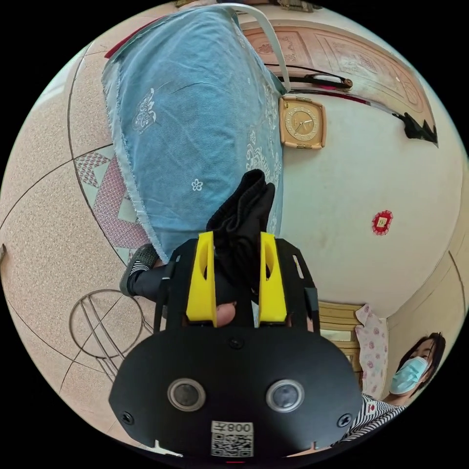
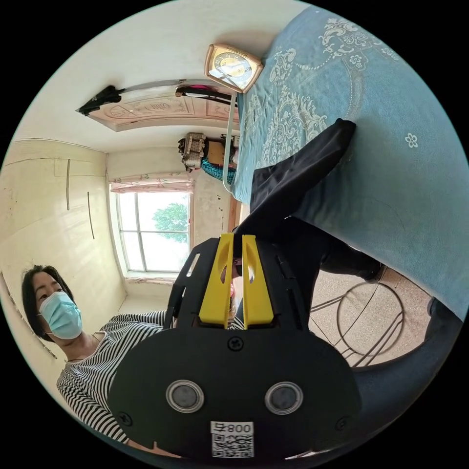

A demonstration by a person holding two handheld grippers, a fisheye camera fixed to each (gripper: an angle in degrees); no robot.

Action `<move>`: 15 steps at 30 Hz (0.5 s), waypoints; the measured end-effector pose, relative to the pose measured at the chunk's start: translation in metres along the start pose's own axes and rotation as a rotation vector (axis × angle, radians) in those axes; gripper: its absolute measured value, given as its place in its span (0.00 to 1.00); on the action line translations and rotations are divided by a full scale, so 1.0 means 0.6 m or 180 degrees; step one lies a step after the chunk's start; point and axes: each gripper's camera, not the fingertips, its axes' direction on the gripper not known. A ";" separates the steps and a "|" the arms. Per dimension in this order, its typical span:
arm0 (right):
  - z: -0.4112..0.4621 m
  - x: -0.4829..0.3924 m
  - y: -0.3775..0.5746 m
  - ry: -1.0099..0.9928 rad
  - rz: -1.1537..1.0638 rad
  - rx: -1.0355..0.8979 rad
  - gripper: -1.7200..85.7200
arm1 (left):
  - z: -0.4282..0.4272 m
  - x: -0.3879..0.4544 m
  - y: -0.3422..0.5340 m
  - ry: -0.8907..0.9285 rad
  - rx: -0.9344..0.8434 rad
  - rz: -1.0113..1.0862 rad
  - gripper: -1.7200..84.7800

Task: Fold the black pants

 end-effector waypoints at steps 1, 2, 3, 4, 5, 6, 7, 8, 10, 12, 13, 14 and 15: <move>-0.002 -0.001 0.007 0.0012 0.0003 0.0006 0.05 | 0.009 -0.010 0.001 0.0045 -0.0028 -0.0023 0.19; -0.004 -0.001 0.014 0.0020 0.0017 0.0012 0.05 | 0.029 -0.030 0.002 0.0131 -0.0084 -0.0073 0.20; -0.005 -0.001 0.017 0.0023 0.0024 0.0016 0.05 | 0.052 -0.052 0.003 0.0262 -0.0136 -0.0158 0.21; -0.006 -0.002 0.024 0.0025 0.0035 0.0020 0.05 | 0.064 -0.063 0.002 0.0338 -0.0152 -0.0204 0.22; -0.007 -0.003 0.031 0.0034 0.0043 0.0021 0.05 | 0.087 -0.082 0.001 0.0480 -0.0159 -0.0273 0.22; -0.007 -0.003 0.035 0.0041 0.0046 0.0018 0.05 | 0.109 -0.097 -0.002 0.0626 -0.0140 -0.0309 0.22; -0.007 -0.006 0.041 0.0060 0.0047 0.0008 0.05 | 0.121 -0.104 -0.004 0.0701 -0.0134 -0.0317 0.21; -0.007 -0.009 0.048 0.0083 0.0037 0.0003 0.05 | 0.144 -0.117 -0.008 0.0806 -0.0156 -0.0327 0.20; -0.008 -0.013 0.057 0.0102 0.0021 -0.0003 0.05 | 0.173 -0.132 -0.013 0.0777 -0.0171 -0.0334 0.17; -0.009 -0.017 0.067 0.0134 0.0005 -0.0010 0.05 | 0.201 -0.147 -0.014 0.0707 -0.0167 -0.0270 0.14; -0.011 -0.019 0.075 0.0142 -0.0003 -0.0010 0.05 | 0.207 -0.150 -0.014 0.0696 -0.0168 -0.0252 0.14; -0.012 -0.019 0.083 0.0131 -0.0006 -0.0006 0.05 | 0.219 -0.157 -0.012 0.0681 -0.0170 -0.0222 0.13; -0.014 -0.019 0.087 0.0124 -0.0005 -0.0004 0.05 | 0.231 -0.162 -0.011 0.0654 -0.0159 -0.0191 0.12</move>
